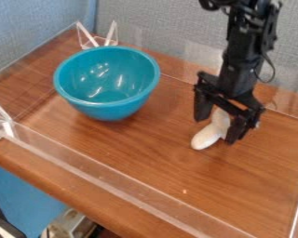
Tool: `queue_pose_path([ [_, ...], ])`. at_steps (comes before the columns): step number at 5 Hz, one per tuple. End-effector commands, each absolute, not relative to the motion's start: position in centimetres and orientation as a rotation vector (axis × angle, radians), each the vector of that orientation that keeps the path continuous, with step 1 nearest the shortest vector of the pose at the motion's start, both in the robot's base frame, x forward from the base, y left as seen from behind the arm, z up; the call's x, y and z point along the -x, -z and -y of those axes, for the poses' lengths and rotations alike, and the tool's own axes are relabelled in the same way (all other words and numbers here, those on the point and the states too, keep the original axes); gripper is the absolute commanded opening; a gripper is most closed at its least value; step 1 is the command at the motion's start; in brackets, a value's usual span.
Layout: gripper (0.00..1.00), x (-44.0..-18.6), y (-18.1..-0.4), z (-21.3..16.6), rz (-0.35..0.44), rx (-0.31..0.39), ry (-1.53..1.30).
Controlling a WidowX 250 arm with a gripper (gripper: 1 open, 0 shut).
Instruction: Put the mushroom in the blue bowl
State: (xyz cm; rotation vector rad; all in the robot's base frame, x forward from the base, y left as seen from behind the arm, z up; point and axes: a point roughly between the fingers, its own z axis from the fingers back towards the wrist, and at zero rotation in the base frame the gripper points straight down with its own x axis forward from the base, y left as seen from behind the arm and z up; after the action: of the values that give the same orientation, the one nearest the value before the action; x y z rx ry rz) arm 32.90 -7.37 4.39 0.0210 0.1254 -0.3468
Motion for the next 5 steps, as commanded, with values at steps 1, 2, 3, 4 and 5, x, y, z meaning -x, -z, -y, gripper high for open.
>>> queue_pose_path([
  [1, 1.0, -34.5, -5.4, 7.6, -0.058, -0.025, 0.376],
  [2, 1.0, -34.8, -4.9, 7.4, -0.059, -0.028, 0.383],
  [3, 1.0, -35.2, -4.5, 7.1, -0.058, -0.031, 0.391],
  [4, 1.0, -35.5, -4.3, 6.9, -0.053, -0.033, 0.395],
  [5, 1.0, -35.9, -4.0, 6.7, -0.051, -0.033, 0.402],
])
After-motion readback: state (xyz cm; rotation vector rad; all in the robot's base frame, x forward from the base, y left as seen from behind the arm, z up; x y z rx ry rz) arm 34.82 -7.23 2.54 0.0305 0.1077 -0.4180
